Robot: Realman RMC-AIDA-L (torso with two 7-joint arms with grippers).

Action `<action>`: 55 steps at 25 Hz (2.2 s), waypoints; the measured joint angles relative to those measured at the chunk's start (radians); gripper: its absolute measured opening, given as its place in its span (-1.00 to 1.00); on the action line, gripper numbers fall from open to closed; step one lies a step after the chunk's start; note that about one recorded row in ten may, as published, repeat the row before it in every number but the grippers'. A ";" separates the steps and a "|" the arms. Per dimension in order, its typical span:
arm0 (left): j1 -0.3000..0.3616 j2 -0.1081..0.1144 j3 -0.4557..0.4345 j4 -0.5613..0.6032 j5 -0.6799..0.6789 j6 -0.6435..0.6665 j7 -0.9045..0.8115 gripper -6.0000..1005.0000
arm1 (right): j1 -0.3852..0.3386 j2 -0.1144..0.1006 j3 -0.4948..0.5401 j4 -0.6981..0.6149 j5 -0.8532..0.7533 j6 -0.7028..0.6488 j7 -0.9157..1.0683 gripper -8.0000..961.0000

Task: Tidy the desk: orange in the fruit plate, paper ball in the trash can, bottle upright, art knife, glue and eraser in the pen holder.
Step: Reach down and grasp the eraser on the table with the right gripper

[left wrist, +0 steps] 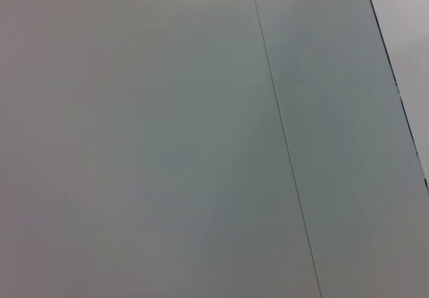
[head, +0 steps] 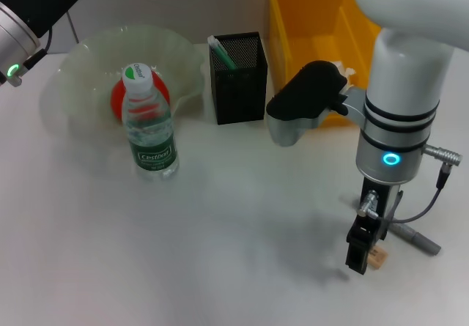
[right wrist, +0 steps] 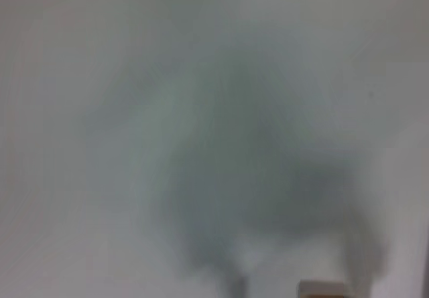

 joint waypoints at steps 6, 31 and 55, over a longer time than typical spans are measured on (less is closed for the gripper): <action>-0.001 0.000 0.000 0.000 0.000 0.000 0.000 0.41 | 0.000 0.000 -0.006 0.012 0.002 0.001 0.000 0.39; 0.003 0.000 0.000 0.003 0.000 0.004 0.000 0.41 | 0.009 0.000 -0.012 0.043 0.001 0.011 0.009 0.38; 0.010 0.002 0.000 0.005 0.000 0.039 0.000 0.41 | 0.010 0.000 -0.036 0.059 -0.004 0.037 0.024 0.04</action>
